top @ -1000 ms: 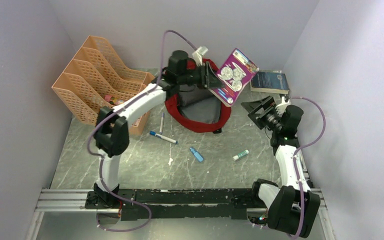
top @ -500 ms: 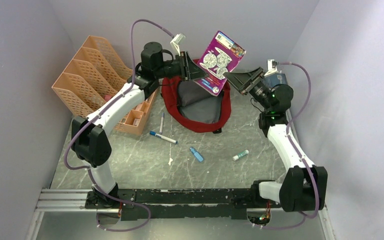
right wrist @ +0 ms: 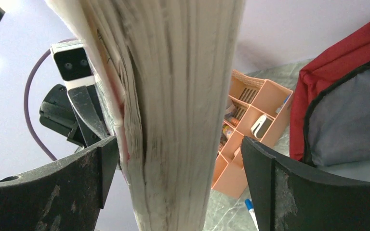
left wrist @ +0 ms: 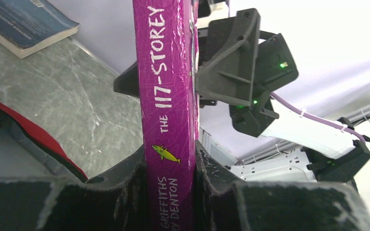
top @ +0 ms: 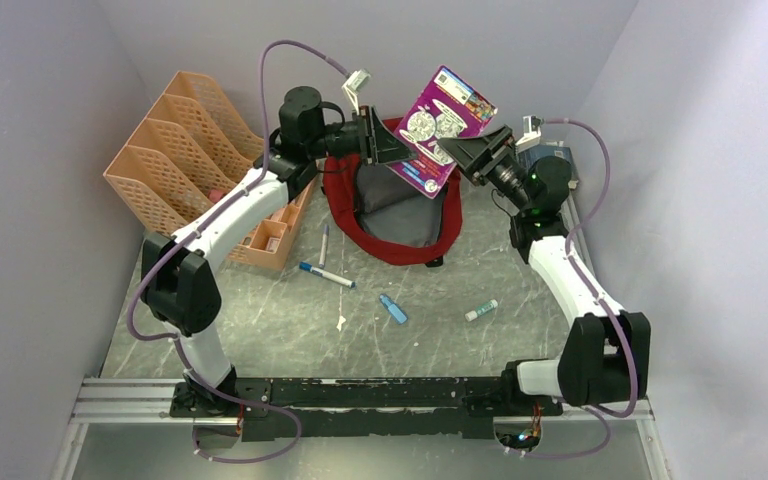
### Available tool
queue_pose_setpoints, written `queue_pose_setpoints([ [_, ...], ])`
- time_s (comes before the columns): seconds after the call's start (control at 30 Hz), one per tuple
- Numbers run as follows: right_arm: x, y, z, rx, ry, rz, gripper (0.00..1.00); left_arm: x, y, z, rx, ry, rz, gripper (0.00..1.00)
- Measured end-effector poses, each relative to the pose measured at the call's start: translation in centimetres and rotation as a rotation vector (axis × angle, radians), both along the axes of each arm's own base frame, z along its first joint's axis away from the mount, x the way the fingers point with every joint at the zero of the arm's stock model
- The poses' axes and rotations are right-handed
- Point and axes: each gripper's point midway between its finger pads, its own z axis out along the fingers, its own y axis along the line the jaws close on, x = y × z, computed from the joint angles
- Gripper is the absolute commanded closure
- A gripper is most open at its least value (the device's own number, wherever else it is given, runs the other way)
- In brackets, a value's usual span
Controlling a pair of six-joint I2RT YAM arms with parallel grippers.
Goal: Pack the student bag
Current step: Pick up the book from the center of the board.
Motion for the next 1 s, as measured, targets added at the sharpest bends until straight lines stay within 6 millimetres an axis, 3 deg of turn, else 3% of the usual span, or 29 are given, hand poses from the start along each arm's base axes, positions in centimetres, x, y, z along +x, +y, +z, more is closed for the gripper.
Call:
queue_pose_setpoints([
  [0.2,0.3,0.4,-0.1,0.025,-0.035,0.033,0.00,-0.6,0.0,0.4,-0.023,0.007,-0.034,0.95],
  [0.37,-0.3,0.9,1.3,0.068,-0.119,0.089,0.11,-1.3,0.0,1.3,-0.054,-0.002,-0.066,0.95],
  [0.57,-1.6,1.7,3.3,0.179,-0.243,0.207,0.47,-2.1,0.1,2.2,-0.080,-0.020,-0.095,0.95],
  [0.77,-3.1,1.9,4.1,0.245,-0.301,0.293,0.69,-2.1,0.1,2.0,-0.074,-0.023,-0.094,0.95],
  [1.0,-3.8,1.8,3.6,0.210,-0.291,0.262,0.95,-2.0,0.2,1.0,-0.037,-0.020,-0.084,0.95],
])
